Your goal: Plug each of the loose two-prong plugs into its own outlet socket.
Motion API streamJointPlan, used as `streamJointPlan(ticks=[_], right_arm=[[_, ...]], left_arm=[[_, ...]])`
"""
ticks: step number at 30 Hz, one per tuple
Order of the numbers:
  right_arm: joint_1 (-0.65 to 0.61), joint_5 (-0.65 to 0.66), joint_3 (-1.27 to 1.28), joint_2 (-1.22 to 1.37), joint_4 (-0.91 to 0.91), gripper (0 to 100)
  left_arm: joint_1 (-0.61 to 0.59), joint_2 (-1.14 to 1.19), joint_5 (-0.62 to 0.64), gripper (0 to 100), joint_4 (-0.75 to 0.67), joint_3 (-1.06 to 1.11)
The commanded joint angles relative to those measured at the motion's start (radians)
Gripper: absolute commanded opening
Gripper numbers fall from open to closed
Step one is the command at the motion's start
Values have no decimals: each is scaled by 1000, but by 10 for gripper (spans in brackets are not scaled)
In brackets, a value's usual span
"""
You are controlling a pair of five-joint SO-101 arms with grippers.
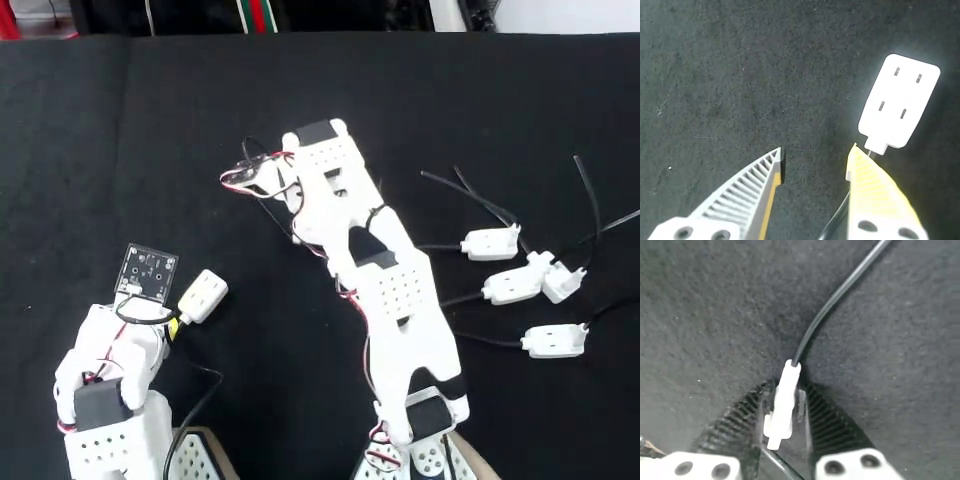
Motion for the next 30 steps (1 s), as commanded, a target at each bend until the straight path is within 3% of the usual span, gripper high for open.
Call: streamJointPlan(ticks=[1, 7, 14, 18, 24, 30], right_arm=[[-25, -20, 42, -39, 32, 11], [-6, -26, -7, -108, 32, 11], [-18, -157, -28, -277, 29, 11], [-44, -362, -62, -443, 26, 11], [-77, -720, -166, -624, -23, 11], [-247, -1013, -189, -702, -46, 11]], left_arm=[[-8, -5, 2, 210, -28, -4], [-8, -5, 2, 210, -28, -4], [-8, -6, 8, 210, -28, -4], [-7, -8, 26, 210, -29, -12], [7, -8, 219, 210, -140, -15], [191, -8, 354, 209, -338, -12]])
